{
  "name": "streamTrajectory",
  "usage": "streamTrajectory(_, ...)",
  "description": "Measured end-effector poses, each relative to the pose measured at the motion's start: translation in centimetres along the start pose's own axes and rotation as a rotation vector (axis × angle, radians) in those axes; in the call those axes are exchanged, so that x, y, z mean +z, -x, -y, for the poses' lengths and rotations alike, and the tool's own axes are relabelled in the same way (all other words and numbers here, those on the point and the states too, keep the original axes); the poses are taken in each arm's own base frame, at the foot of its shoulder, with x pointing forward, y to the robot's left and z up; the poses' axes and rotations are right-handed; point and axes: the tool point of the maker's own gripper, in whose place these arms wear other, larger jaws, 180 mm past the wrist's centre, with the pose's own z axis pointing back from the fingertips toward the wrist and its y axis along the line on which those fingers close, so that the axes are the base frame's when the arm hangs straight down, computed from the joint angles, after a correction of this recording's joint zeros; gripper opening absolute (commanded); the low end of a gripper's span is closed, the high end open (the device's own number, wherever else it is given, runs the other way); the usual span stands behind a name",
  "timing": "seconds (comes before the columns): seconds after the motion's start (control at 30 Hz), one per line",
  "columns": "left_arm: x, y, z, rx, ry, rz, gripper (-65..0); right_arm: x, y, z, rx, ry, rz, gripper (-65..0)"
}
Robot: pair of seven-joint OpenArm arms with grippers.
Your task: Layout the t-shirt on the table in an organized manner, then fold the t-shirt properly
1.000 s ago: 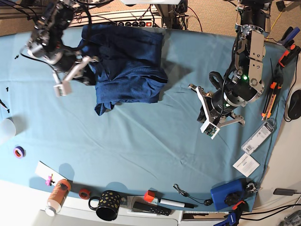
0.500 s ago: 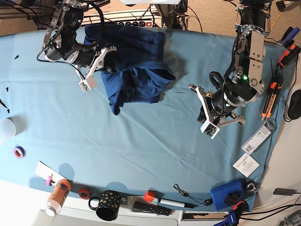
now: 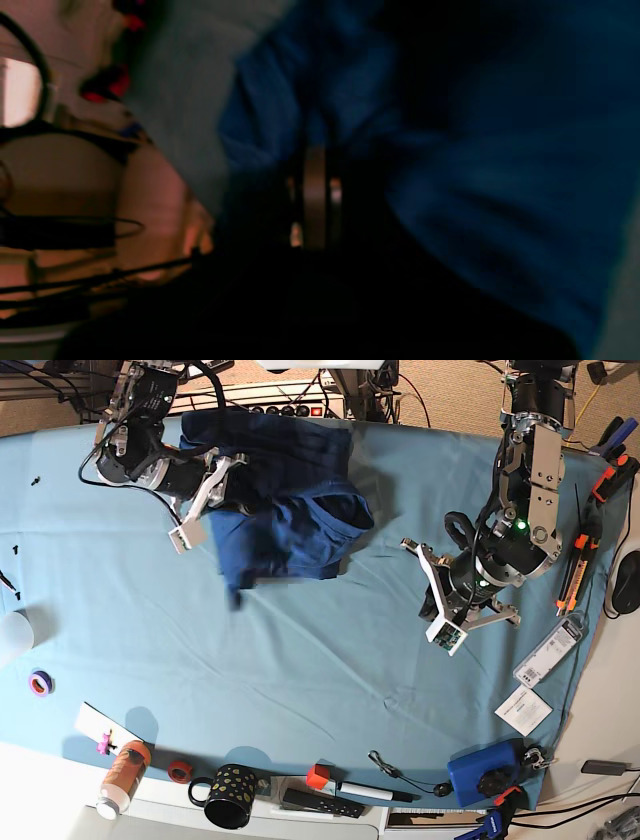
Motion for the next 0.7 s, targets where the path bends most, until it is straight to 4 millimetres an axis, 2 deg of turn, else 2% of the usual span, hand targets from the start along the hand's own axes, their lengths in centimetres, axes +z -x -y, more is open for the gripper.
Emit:
streamTrajectory(0.2,0.0,0.0,0.0,0.000,0.000,0.000,-65.0,0.2,-1.2,-1.7,-0.024,-0.094,0.077,-65.0)
streamTrajectory(0.33,0.0,-0.1,0.0,0.000,0.000,0.006,-65.0,-0.3,0.7,-2.6,-0.046,-0.118,0.029,-65.0)
streamTrajectory(0.57,0.0,-0.4,0.0,0.000,0.000,0.023,-65.0,-2.1,5.2,-6.2,-0.018,-0.229,-0.151,-65.0)
streamTrajectory(0.63,0.0,-0.4,0.0,0.000,0.000,0.022,-65.0,-2.0,5.3,-7.8,-0.014,-0.310,-0.160,-65.0)
streamTrajectory(0.7,0.0,-0.4,0.0,0.000,0.000,0.022,-65.0,-1.7,4.4,-10.1,-0.031,-0.432,-0.125,-65.0)
